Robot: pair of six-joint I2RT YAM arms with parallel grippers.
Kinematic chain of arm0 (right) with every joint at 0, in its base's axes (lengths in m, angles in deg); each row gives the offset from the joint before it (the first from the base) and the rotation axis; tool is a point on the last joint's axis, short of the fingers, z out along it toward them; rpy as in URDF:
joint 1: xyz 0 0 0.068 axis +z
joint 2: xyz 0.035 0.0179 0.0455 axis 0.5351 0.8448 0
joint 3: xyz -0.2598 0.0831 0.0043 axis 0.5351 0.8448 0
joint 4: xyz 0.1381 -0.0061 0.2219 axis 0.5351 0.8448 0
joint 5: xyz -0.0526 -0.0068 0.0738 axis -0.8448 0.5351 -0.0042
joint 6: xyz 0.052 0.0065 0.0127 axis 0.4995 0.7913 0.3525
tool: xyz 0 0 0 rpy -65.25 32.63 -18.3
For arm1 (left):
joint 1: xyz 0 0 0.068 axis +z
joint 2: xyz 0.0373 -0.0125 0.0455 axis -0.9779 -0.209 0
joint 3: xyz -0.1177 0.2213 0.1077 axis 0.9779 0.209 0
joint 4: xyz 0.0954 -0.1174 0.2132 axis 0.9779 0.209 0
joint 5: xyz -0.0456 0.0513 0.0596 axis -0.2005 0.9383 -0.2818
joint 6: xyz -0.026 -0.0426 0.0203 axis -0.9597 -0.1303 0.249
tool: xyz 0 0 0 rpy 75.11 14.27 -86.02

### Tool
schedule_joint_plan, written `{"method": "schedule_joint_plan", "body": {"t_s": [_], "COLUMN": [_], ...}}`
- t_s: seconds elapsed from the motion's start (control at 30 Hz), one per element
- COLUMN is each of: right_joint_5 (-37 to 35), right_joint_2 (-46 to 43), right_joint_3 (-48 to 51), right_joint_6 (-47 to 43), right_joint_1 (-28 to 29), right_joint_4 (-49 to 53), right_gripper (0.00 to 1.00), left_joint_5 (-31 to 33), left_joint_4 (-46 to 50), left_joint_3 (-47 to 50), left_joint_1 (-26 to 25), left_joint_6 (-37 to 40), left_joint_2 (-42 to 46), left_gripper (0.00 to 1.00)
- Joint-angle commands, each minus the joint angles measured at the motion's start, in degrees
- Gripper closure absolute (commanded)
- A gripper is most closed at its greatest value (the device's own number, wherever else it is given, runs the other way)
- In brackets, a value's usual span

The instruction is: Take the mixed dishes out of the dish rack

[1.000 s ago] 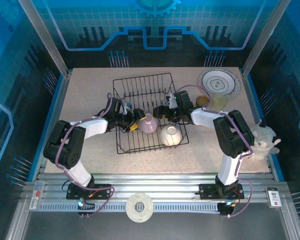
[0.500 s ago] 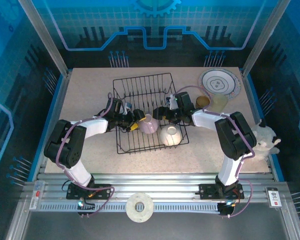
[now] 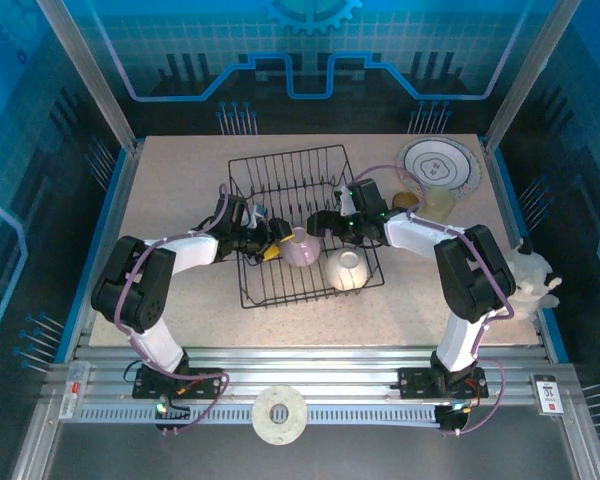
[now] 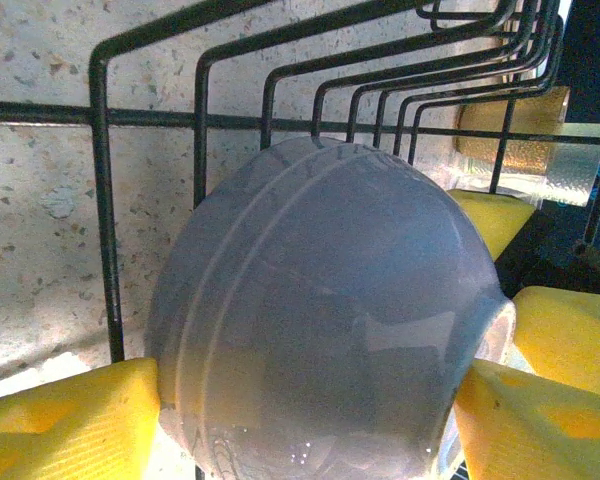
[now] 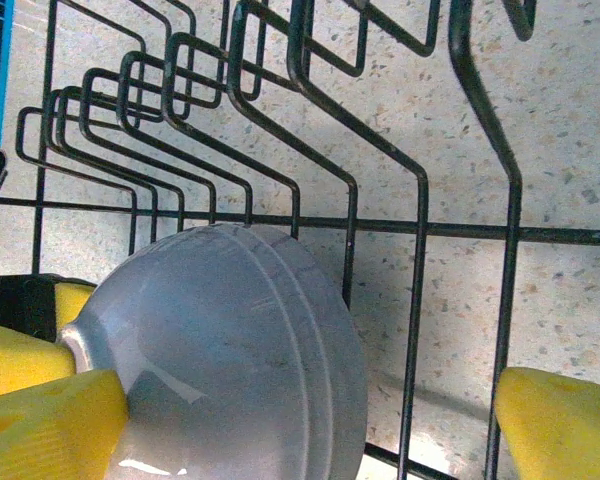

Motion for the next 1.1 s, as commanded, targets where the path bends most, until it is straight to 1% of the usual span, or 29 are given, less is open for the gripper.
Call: {"method": "schedule_joint_plan", "body": {"t_s": [0.0, 0.17, 0.27, 0.33, 0.43, 0.57, 0.7, 0.77, 0.87, 0.97, 1.07], "right_joint_5": [-5.5, 0.2, 2.9, 6.0, 7.7, 6.6, 2.8, 1.5, 0.1, 1.0, 0.8], "right_joint_2": [-0.9, -3.6, -6.3, -7.0, -7.1, -5.4, -1.5, -0.1, 1.2, 2.4, 4.1], "right_joint_3": [-0.3, 0.8, 3.8, 5.2, 5.7, 3.7, -1.6, -3.2, -3.7, -3.5, -3.9], "right_joint_6": [-2.3, -1.2, 0.6, 1.9, 1.5, -1.5, -6.6, -8.2, -8.8, -9.0, -9.0], "right_joint_1": [-0.8, -1.6, -2.5, -3.1, -2.9, -2.2, -0.5, 0.5, 1.4, 1.8, 2.1], "right_joint_4": [8.7, 3.4, -2.5, -5.9, -7.2, -2.8, 7.5, 10.4, 11.8, 11.2, 11.8], "right_gripper": [0.02, 0.01, 0.0, 0.0, 0.0, 0.01, 0.04, 0.05, 0.05, 0.05, 0.08], "left_joint_5": [1.0, 0.8, 0.8, 0.9, 0.9, 0.6, 0.8, 0.7, 0.8, 0.5, 0.4], "left_joint_4": [4.0, 4.7, 5.0, 5.0, 4.7, 4.3, 4.4, 4.4, 4.0, 3.8, 3.8], "left_joint_3": [0.0, -0.7, -0.9, -0.9, -0.8, -0.7, -0.8, -0.8, -0.7, -0.7, -0.8], "left_joint_1": [-0.1, -0.1, -0.1, -0.1, -0.1, -0.1, -0.1, -0.1, -0.1, -0.1, -0.1], "left_joint_6": [-1.0, -0.3, -0.2, -0.2, -0.4, -0.7, -0.7, -0.8, -1.0, -1.2, -1.2], "left_joint_2": [-2.4, -2.5, -2.8, -3.1, -3.4, -3.6, -3.5, -3.6, -3.6, -3.8, -3.7], "left_gripper": [0.25, 0.25, 0.26, 0.26, 0.26, 0.26, 0.26, 0.26, 0.26, 0.26, 0.26]}}
